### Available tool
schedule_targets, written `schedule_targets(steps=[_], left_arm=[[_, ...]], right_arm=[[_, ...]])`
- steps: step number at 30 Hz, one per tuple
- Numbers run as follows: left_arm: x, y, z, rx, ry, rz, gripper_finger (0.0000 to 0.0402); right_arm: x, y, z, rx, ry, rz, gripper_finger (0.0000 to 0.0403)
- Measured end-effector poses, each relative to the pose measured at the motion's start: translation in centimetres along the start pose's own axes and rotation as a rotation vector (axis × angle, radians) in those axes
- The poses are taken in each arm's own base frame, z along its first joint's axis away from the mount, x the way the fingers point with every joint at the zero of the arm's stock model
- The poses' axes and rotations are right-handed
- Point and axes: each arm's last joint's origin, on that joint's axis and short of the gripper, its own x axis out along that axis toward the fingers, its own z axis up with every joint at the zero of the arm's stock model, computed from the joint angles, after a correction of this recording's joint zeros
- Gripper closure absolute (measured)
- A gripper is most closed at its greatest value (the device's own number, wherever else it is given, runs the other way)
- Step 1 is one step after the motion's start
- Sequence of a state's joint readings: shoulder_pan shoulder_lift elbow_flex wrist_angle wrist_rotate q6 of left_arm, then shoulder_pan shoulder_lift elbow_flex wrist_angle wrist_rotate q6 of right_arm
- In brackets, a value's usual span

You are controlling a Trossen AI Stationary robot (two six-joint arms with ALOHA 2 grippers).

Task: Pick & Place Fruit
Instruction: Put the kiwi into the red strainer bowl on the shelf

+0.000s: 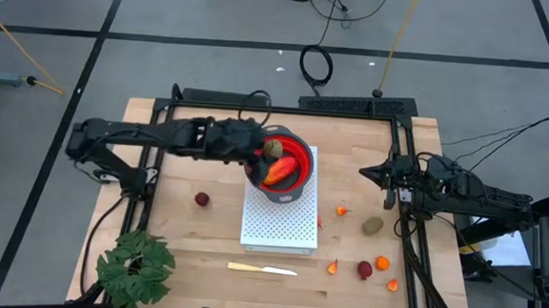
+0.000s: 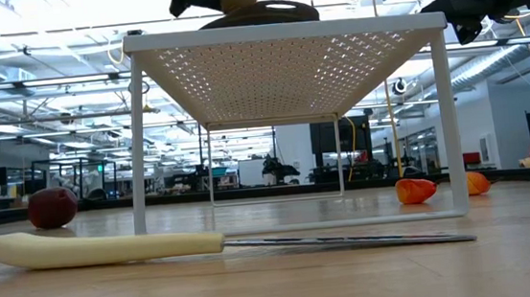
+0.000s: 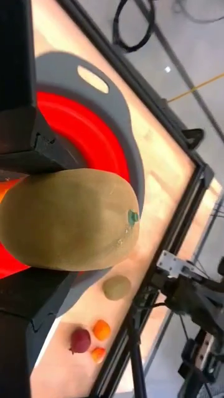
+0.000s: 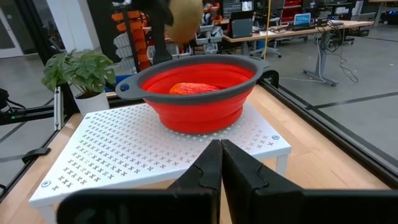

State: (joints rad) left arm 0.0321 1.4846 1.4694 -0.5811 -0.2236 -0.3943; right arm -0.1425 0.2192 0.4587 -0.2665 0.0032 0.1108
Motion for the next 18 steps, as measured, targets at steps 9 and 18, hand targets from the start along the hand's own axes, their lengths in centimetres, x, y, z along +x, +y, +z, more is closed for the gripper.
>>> schedule_targets(steps=[9, 18], left_arm=[[3.1, 2.0, -0.4, -0.037, 0.105, 0.012, 0.0199], [4.3, 2.7, -0.5, -0.047, 0.128, 0.04, 0.0199]], right_arm=[[0.5, -0.1, -1.2, 0.016, 0.03, -0.003, 0.0399], [1.9, -0.4, -3.7, 0.072, -0.05, 0.012, 0.0399]])
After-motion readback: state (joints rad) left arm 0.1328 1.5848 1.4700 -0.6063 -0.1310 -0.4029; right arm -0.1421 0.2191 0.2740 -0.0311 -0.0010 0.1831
